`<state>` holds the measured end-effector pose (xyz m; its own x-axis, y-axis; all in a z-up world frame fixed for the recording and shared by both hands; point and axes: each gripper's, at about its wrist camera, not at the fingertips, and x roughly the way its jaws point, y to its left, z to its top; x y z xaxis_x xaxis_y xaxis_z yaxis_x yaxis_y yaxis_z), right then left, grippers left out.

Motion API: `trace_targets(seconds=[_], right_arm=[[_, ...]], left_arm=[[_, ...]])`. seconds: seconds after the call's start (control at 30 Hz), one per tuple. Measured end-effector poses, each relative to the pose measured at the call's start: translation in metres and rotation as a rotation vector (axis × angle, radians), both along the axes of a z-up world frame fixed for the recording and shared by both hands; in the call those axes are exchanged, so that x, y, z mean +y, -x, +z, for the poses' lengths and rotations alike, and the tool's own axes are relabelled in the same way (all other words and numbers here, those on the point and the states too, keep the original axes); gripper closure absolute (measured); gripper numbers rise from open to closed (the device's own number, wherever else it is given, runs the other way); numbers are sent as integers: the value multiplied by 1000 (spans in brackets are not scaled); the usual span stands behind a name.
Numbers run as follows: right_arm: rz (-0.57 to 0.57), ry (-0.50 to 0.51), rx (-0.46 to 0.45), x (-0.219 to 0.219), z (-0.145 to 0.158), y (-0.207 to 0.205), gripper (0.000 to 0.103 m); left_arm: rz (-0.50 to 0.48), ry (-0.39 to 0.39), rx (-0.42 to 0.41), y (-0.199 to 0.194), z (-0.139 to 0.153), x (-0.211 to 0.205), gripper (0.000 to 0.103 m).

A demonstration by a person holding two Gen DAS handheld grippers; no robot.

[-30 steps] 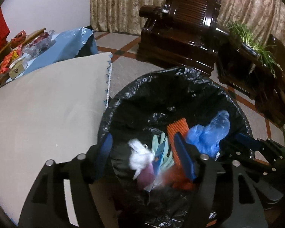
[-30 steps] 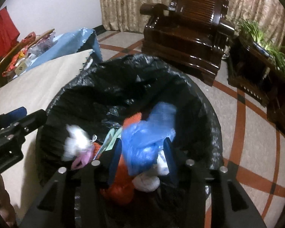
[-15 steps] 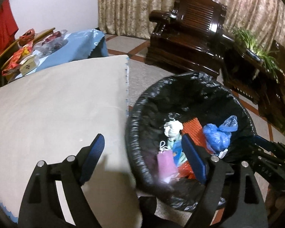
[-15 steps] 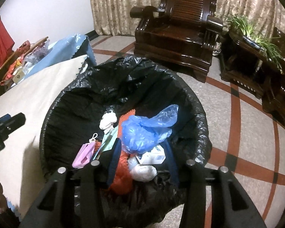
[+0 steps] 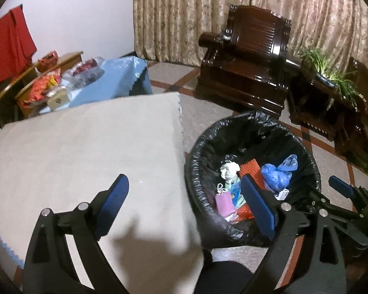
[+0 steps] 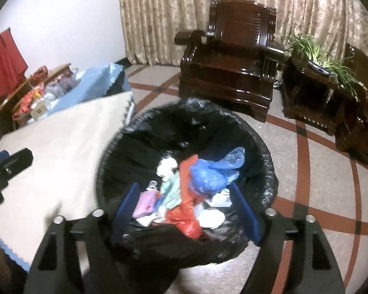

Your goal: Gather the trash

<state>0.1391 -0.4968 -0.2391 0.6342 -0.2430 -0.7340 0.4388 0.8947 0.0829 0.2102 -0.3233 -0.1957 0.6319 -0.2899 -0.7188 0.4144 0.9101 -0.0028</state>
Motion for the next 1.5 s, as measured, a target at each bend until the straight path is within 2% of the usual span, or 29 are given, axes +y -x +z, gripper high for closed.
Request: trace_targets(seconds=[0.13, 0.3, 0.53, 0.6, 0.7, 0.93, 1.1, 1.27, 1.5], right_arm=[[-3, 22, -60, 24, 31, 13, 16], [-9, 84, -144, 61, 75, 29, 6], [-110, 148, -216, 108, 122, 48, 6], [-92, 142, -222, 124, 134, 52, 6], [-7, 133, -244, 152, 153, 60, 6], [24, 208, -329, 207, 192, 86, 6], [23, 197, -386, 243, 207, 106, 6], [51, 218, -387, 270, 211, 115, 6], [44, 214, -383, 273, 214, 123, 6]], left_arm=[[27, 5, -68, 18, 30, 27, 12], [72, 23, -116, 34, 62, 64, 12], [174, 28, -193, 59, 102, 122, 8], [202, 35, -212, 67, 113, 141, 7], [248, 43, -245, 81, 129, 170, 7], [365, 83, -302, 118, 161, 239, 7], [439, 70, -361, 143, 179, 276, 7], [491, 87, -388, 169, 193, 308, 7], [550, 98, -420, 193, 206, 334, 7]])
